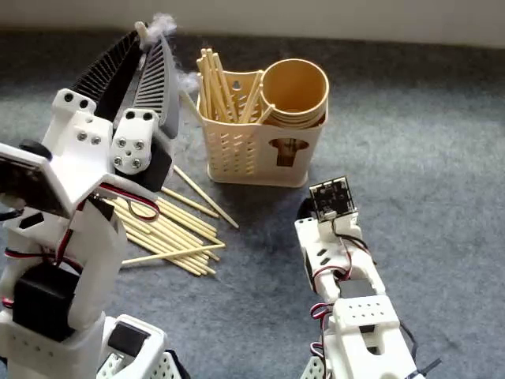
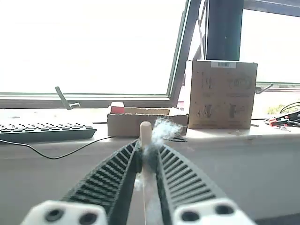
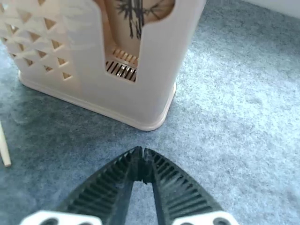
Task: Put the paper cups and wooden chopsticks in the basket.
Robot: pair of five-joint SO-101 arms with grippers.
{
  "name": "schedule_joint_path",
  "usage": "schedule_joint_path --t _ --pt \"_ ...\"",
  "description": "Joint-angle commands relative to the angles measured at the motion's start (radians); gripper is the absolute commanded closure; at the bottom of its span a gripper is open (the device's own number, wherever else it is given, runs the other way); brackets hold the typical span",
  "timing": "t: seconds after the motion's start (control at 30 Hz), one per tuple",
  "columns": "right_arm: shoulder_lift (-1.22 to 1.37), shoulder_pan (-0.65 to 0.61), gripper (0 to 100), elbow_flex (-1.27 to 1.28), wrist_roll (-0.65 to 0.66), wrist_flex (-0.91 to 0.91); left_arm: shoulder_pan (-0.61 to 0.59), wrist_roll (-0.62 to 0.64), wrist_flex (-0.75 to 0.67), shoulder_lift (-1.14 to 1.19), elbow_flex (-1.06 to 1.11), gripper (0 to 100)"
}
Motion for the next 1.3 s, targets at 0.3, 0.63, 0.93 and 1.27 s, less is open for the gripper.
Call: schedule_joint_path --t 0.3,0.63,0.93,1.27 --pt "-0.015 -0.008 97.5 -0.01 0.008 0.001 -0.051 0.012 -0.186 0.217 -0.045 99" --pt "-0.015 -0.008 97.5 -0.01 0.008 0.001 -0.054 0.072 -0.235 0.378 -0.054 96" --pt "-0.015 -0.008 97.5 -0.008 0.008 0.001 -0.051 0.078 -0.192 0.344 -0.07 88" --pt "-0.015 -0.008 97.5 -0.008 0.008 0.001 -0.051 0.075 -0.025 0.341 -0.191 89"
